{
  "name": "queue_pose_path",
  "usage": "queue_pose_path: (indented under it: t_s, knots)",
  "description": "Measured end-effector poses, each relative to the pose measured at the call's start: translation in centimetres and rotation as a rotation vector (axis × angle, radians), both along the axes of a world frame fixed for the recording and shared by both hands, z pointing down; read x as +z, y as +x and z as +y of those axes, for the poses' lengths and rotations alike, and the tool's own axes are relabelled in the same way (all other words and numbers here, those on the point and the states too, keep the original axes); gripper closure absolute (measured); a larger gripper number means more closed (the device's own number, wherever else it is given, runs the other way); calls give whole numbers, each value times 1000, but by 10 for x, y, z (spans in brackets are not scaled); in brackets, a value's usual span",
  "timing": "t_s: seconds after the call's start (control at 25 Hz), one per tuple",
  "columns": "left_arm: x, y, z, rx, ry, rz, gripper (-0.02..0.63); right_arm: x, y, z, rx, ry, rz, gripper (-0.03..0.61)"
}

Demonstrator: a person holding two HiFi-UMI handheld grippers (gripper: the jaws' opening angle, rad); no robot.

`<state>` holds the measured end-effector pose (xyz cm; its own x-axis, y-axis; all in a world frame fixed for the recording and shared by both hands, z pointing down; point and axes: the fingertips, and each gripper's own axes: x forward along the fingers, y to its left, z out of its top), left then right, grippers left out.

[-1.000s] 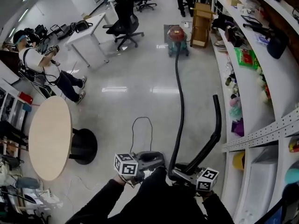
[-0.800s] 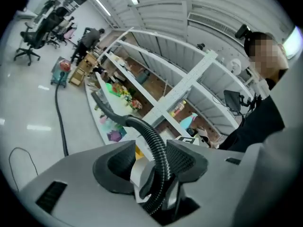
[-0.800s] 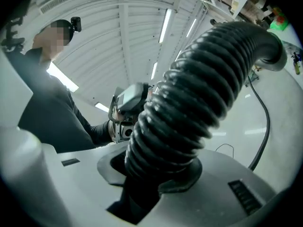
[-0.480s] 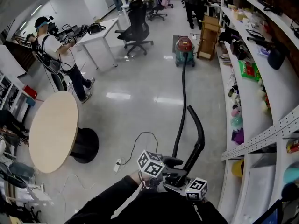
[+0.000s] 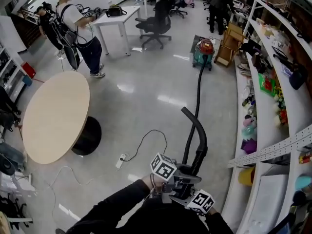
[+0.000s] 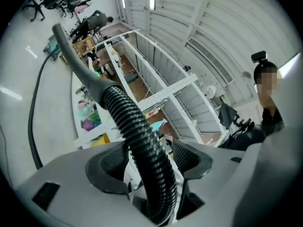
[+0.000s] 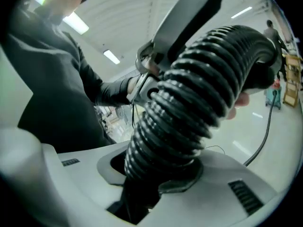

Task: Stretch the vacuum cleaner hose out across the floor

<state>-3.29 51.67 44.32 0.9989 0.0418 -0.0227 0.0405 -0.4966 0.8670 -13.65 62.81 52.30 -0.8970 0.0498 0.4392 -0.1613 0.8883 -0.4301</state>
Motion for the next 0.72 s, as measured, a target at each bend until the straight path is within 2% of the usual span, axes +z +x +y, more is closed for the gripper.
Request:
queue_pose_path:
  t_s: [0.12, 0.16, 0.24, 0.32, 0.4, 0.48, 0.52, 0.6, 0.72]
  knots:
    - [-11, -25, 6, -26, -32, 73, 338, 7, -15, 10, -16, 60, 62, 440]
    - [-14, -30, 8, -33, -33, 82, 387, 8, -16, 12, -19, 83, 85, 440]
    - [-22, -34, 16, -38, -8, 87, 402, 10, -17, 14, -25, 130, 126, 440]
    - [-34, -35, 30, -33, 59, 93, 410, 10, -18, 15, -1, 164, 148, 439]
    - [-48, -38, 47, -26, 146, 113, 416, 8, -16, 11, 73, 181, 162, 426]
    - [-58, -43, 63, -20, 246, 113, 428, 2, -9, 7, 162, 172, 149, 312]
    - [-59, -45, 72, -10, 300, 97, 430, -3, -2, 8, 199, 159, 128, 290]
    - [-58, -45, 89, 32, 388, 51, 430, -14, 17, 12, 260, 113, 65, 288]
    - [-47, -36, 115, 113, 429, -7, 431, -29, 52, 26, 315, 31, -37, 288]
